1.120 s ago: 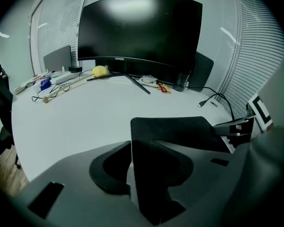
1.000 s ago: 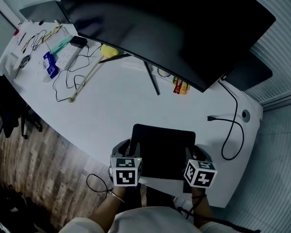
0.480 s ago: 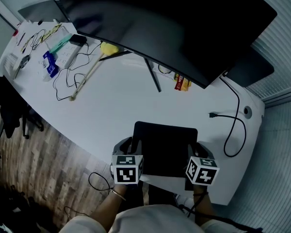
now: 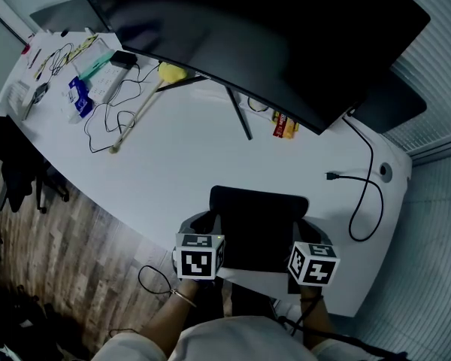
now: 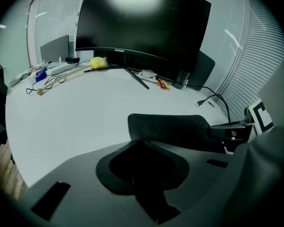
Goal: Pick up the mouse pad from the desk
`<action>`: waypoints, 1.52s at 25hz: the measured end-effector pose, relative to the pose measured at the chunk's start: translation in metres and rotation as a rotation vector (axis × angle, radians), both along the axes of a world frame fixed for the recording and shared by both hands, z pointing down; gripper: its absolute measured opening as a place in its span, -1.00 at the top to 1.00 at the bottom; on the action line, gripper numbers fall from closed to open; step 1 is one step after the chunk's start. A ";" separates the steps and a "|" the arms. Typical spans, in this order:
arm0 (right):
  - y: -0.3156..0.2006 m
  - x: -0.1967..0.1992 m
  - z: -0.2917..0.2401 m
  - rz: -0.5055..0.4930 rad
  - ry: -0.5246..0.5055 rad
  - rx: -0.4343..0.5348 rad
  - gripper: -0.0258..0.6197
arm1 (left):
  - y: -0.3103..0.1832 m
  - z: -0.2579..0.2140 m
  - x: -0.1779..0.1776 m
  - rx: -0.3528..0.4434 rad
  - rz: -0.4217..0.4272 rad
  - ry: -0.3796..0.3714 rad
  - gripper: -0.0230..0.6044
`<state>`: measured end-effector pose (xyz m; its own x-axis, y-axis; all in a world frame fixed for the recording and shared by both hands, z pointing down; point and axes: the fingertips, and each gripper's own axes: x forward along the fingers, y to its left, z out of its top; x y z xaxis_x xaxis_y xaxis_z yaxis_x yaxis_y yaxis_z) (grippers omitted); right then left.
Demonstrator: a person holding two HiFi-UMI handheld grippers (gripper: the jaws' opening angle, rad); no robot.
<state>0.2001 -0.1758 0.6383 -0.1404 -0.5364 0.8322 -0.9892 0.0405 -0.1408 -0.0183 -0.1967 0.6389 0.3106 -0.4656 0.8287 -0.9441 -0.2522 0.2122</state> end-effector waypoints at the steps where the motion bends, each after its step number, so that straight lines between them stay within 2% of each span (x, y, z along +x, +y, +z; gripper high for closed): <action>1: 0.000 0.000 0.000 -0.003 0.001 0.000 0.73 | 0.000 0.000 0.001 -0.002 0.012 -0.001 0.75; 4: -0.001 -0.001 0.000 -0.005 0.003 -0.001 0.74 | -0.001 0.000 0.003 -0.003 0.035 -0.001 0.79; 10: 0.000 -0.001 -0.005 0.022 -0.024 -0.008 0.74 | -0.001 -0.004 0.002 -0.009 0.025 0.052 0.80; 21: -0.004 -0.001 -0.033 0.056 -0.042 0.059 0.74 | -0.010 -0.032 0.005 0.072 0.048 0.074 0.80; 28: -0.009 0.004 -0.068 0.081 -0.030 0.156 0.74 | -0.023 -0.067 0.011 0.159 0.085 0.090 0.80; 38: -0.033 0.014 -0.149 0.097 0.012 0.355 0.74 | -0.057 -0.145 0.023 0.362 0.121 0.141 0.80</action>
